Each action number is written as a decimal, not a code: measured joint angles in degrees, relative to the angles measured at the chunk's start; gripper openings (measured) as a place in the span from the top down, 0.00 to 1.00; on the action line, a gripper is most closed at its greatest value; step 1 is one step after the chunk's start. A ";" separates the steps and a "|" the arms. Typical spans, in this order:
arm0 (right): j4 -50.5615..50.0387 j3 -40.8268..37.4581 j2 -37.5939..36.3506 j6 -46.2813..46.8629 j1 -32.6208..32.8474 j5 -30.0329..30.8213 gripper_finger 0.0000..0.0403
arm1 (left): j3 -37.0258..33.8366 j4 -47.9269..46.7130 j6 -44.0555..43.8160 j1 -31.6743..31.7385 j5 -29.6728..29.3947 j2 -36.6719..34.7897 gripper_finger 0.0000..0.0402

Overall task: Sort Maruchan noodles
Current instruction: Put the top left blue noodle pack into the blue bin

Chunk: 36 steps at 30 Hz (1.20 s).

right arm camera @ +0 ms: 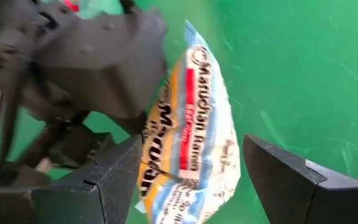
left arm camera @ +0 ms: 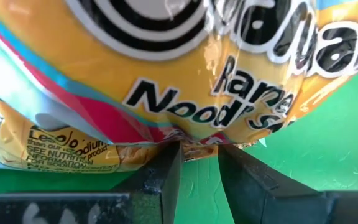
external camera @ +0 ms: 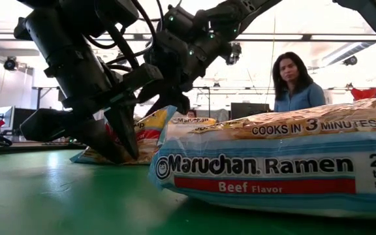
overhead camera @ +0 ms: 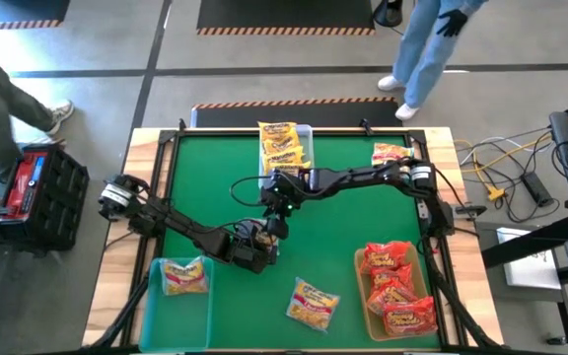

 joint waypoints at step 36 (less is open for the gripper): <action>1.67 0.07 5.59 5.05 0.36 -8.03 0.55 | -0.02 0.20 0.22 0.00 -0.11 0.00 0.76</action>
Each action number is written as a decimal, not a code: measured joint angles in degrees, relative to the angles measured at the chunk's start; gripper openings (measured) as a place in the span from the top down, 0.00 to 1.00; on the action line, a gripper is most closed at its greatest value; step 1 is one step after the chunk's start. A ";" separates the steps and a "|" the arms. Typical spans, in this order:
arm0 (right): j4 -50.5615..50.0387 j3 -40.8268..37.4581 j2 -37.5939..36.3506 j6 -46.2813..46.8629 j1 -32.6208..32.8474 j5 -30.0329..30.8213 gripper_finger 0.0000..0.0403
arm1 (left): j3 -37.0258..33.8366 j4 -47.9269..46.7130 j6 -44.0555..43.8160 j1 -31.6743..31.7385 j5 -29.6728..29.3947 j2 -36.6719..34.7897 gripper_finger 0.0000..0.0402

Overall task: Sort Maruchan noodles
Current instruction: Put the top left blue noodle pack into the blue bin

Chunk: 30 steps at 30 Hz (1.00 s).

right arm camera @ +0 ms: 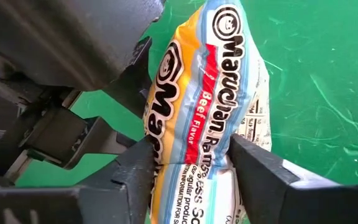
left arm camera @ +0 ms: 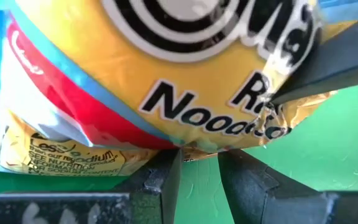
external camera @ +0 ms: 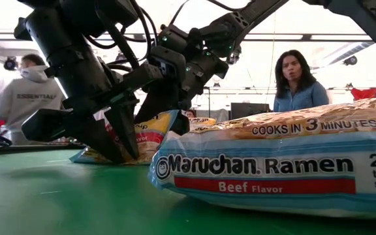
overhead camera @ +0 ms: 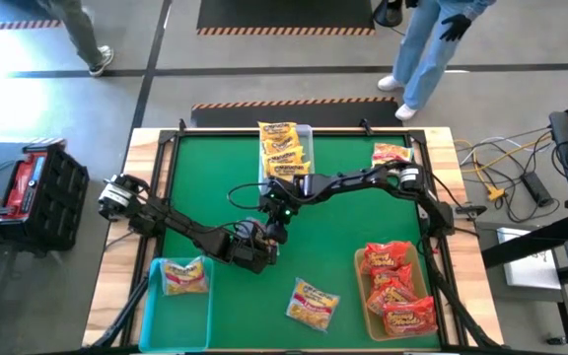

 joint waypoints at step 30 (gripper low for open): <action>-3.44 0.37 -0.43 -1.73 -3.05 -1.35 0.73 | -0.73 0.76 2.97 -6.31 -17.51 -9.22 0.76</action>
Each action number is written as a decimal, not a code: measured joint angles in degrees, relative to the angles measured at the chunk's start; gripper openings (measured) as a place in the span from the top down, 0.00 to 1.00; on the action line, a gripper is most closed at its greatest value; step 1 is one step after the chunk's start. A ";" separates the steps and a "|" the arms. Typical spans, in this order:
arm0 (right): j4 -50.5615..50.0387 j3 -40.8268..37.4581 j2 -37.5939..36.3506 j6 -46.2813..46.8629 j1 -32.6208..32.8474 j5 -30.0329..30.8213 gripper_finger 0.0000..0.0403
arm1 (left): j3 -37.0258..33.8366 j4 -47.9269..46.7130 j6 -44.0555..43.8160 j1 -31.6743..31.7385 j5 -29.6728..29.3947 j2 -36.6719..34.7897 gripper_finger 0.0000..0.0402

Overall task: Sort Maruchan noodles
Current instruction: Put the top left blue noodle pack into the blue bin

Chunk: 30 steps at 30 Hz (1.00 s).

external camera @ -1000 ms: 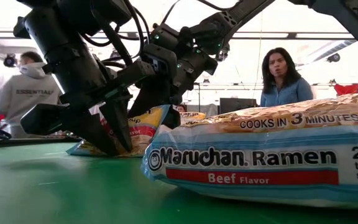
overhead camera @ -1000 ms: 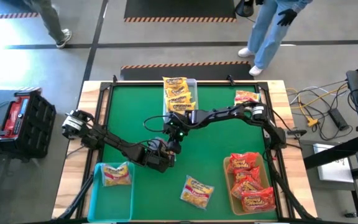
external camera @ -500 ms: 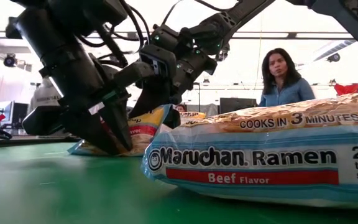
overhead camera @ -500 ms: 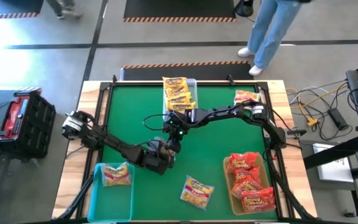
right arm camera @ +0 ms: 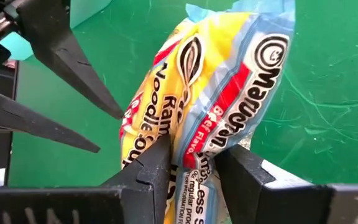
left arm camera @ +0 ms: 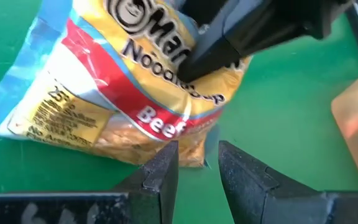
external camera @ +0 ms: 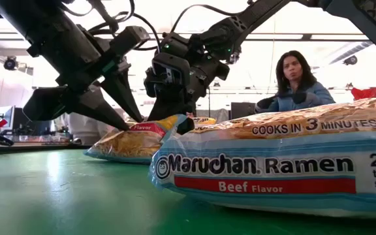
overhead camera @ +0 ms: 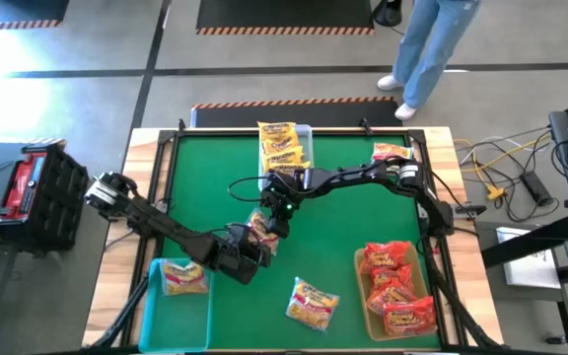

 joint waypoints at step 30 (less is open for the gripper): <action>-1.27 -0.22 -1.04 -0.42 1.25 -0.06 0.72 | 4.91 -12.37 -16.52 -0.91 3.66 9.21 0.76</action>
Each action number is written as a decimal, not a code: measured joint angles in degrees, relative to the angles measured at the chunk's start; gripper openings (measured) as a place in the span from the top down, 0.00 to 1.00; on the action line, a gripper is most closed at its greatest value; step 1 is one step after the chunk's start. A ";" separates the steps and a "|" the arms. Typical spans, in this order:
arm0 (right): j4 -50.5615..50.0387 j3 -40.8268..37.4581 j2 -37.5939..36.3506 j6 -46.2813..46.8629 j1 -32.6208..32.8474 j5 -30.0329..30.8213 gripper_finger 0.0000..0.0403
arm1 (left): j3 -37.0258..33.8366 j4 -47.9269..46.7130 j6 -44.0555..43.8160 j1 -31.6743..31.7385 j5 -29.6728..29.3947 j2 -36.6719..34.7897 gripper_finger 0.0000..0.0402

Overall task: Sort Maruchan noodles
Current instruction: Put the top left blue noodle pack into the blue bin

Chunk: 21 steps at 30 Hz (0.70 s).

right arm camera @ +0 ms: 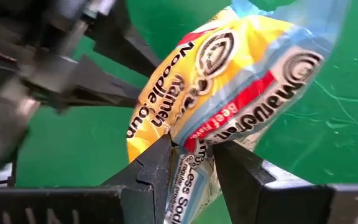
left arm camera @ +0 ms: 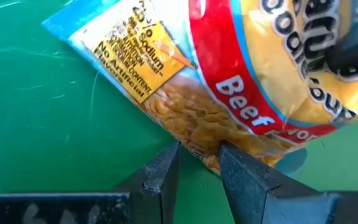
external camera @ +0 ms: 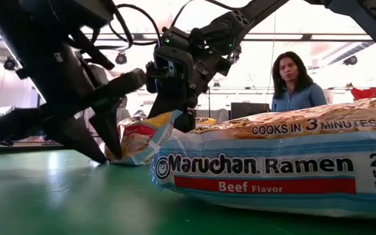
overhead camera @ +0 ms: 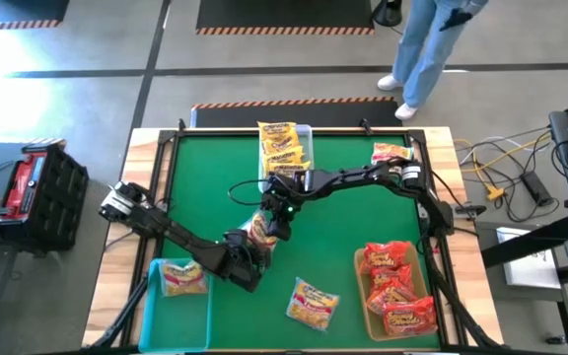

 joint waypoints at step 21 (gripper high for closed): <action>0.07 0.00 -0.34 1.05 -0.18 0.46 0.73 | 0.25 1.18 -1.53 0.12 1.39 1.96 0.76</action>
